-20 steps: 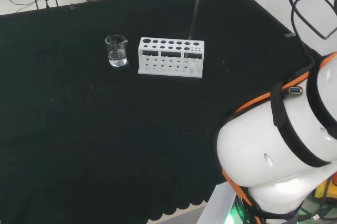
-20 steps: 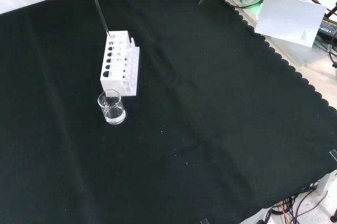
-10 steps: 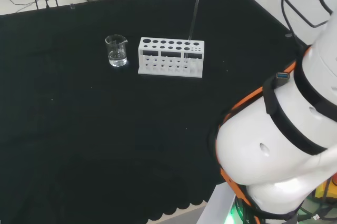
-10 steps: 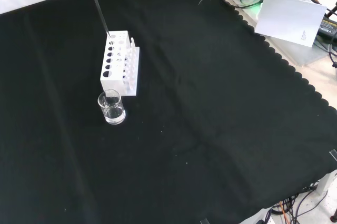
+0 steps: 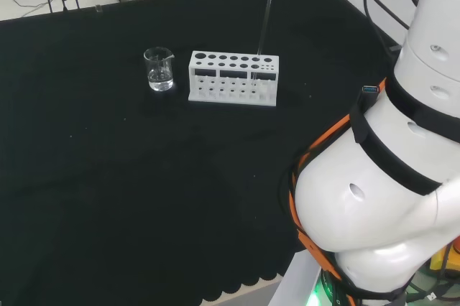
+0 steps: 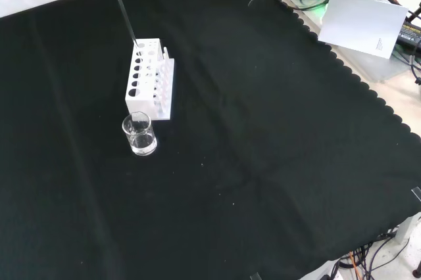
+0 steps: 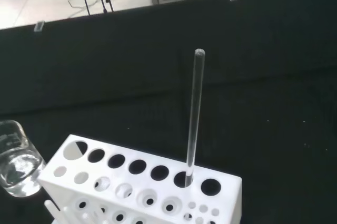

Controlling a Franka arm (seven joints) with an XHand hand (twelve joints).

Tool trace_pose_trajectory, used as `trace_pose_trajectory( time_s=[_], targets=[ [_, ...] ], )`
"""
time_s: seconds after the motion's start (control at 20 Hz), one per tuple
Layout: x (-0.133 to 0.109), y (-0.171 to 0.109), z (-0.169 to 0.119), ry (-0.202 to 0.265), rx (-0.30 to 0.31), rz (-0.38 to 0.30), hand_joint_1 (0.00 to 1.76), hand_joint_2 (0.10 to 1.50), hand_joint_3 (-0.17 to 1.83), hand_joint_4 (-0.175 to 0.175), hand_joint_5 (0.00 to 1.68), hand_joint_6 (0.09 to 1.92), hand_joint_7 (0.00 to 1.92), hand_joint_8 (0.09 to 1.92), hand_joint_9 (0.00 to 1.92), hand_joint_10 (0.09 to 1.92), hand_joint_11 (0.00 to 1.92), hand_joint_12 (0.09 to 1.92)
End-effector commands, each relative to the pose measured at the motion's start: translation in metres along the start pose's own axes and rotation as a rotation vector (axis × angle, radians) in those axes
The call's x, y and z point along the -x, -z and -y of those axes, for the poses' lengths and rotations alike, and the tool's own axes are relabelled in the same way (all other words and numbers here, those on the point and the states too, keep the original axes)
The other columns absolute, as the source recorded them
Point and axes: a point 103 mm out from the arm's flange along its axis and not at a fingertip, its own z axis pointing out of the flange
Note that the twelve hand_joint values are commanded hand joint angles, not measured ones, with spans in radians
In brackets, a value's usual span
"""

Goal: Take the glass rod from the white test tube rack.

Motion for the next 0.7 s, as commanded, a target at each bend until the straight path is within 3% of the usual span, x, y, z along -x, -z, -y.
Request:
trace_pose_trajectory(
  time_s=[0.05,0.7],
  targets=[
    [0.006,-0.02,-0.03,0.062,0.013,0.005,0.76,1.23,-0.17,-0.175,0.41,0.83,0.83,1.09,1.14,1.0,1.09,1.25],
    [0.017,-0.056,-0.059,0.065,-0.034,0.008,0.76,1.23,-0.17,-0.175,0.42,0.86,0.86,1.11,1.16,1.02,1.12,1.25]
  ],
)
